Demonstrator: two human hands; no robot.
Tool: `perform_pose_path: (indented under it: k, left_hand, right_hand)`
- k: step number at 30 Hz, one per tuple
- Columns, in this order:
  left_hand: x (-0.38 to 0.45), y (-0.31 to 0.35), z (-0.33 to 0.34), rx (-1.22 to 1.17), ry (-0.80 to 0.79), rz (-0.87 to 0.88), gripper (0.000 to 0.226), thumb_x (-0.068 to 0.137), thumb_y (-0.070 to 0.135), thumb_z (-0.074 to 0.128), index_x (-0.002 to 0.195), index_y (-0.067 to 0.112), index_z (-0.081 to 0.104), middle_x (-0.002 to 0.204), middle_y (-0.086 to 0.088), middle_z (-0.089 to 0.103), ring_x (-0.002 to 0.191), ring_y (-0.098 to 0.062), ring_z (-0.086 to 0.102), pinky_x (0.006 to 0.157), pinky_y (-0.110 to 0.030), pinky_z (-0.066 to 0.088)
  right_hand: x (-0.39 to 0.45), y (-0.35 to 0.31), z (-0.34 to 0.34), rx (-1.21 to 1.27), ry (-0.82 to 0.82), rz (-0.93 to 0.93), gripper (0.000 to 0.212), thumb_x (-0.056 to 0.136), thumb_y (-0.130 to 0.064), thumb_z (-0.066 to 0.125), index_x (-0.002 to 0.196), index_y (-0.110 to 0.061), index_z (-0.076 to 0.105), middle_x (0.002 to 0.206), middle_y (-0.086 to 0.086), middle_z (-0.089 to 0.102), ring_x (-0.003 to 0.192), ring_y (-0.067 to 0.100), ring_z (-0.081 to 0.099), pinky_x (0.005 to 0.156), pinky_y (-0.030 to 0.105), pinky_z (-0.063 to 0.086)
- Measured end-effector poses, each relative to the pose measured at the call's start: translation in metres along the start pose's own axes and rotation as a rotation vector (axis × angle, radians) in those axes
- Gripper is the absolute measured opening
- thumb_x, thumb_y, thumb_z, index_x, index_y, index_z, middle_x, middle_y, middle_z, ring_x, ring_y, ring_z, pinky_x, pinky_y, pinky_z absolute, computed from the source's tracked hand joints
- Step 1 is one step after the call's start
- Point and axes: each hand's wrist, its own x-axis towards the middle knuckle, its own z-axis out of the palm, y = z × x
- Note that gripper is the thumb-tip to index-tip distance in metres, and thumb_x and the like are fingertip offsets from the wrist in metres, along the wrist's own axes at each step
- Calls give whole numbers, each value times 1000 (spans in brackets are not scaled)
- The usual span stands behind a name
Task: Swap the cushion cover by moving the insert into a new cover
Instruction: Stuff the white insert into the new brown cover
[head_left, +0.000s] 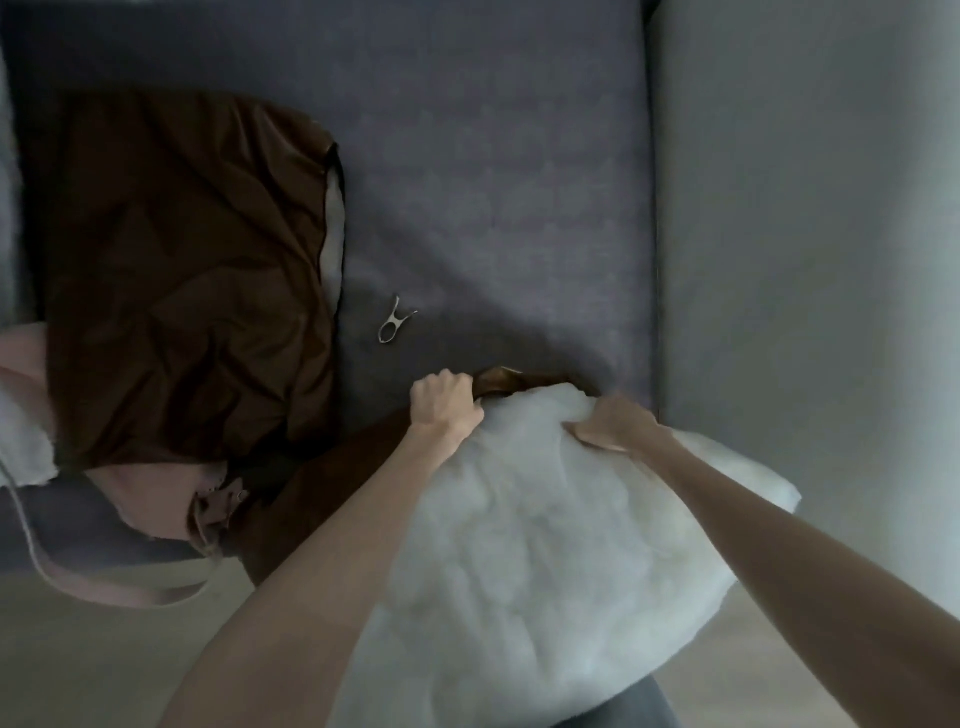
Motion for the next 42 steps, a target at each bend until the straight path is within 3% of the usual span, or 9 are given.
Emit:
perform_pose_path:
  k: [7, 13, 23, 28, 30, 33, 36, 40, 42]
  left_hand:
    - [-22, 13, -12, 0, 193, 89, 31, 93, 45, 48, 96, 21, 68, 89, -9, 68, 81, -31, 66, 63, -32, 37]
    - [14, 57, -40, 80, 101, 288, 43, 77, 27, 63, 117, 16, 52, 100, -11, 66, 93, -35, 65, 66, -34, 39]
    - [-37, 97, -20, 284, 89, 489, 20, 87, 27, 56, 97, 14, 68, 100, -10, 66, 94, -31, 64, 69, -34, 41]
    - [-52, 84, -18, 173, 90, 396, 16, 90, 24, 54, 96, 15, 66, 100, -10, 66, 94, -32, 64, 69, -35, 42]
    - [-56, 85, -14, 132, 72, 364, 16, 90, 22, 54, 98, 14, 66, 101, -11, 67, 95, -33, 64, 72, -36, 45]
    - [-65, 89, -5, 87, 52, 349, 18, 89, 20, 53, 99, 10, 65, 103, -14, 66, 97, -35, 63, 74, -38, 46]
    - [-76, 89, -11, 42, 90, 375, 18, 89, 18, 51, 94, 8, 65, 99, -16, 67, 93, -36, 63, 71, -38, 45]
    - [-92, 76, -48, 18, 221, 435, 15, 85, 16, 54, 87, 9, 66, 89, -15, 68, 85, -37, 64, 63, -37, 38]
    - [-103, 74, -62, 52, 280, 488, 13, 86, 17, 53, 88, 11, 65, 89, -13, 68, 83, -36, 64, 62, -36, 35]
  right_hand:
    - [-39, 9, 12, 23, 147, -254, 39, 88, -47, 49, 109, -15, 55, 104, 9, 66, 95, 32, 63, 75, 36, 44]
    - [-60, -4, 30, 75, 228, -317, 31, 93, -40, 46, 108, -14, 53, 112, 11, 63, 102, 34, 61, 80, 38, 45]
    - [-85, -29, 54, 0, 253, -263, 42, 92, -21, 40, 130, -5, 47, 129, 20, 52, 121, 37, 46, 105, 49, 29]
    - [-95, -12, 65, 439, 474, -215, 31, 91, -32, 43, 102, -10, 63, 114, 16, 61, 107, 35, 54, 92, 40, 42]
    - [-90, -3, 66, 536, 529, -124, 36, 88, -40, 47, 107, -11, 54, 110, 15, 61, 99, 38, 59, 78, 38, 44]
    - [-84, -6, 60, 326, 459, -106, 47, 82, -41, 52, 116, -15, 34, 113, 11, 49, 90, 40, 60, 65, 36, 35]
    - [-75, -14, 46, 85, 491, -120, 51, 77, -32, 58, 119, -11, 38, 109, 11, 55, 82, 37, 64, 57, 33, 33]
    - [-91, -17, 11, -25, 847, -250, 32, 58, -24, 53, 86, -11, 55, 70, 7, 65, 68, 32, 63, 65, 35, 33]
    - [-105, -12, 5, -37, 926, -307, 32, 59, -23, 55, 88, -12, 59, 68, 6, 65, 74, 31, 60, 70, 38, 36]
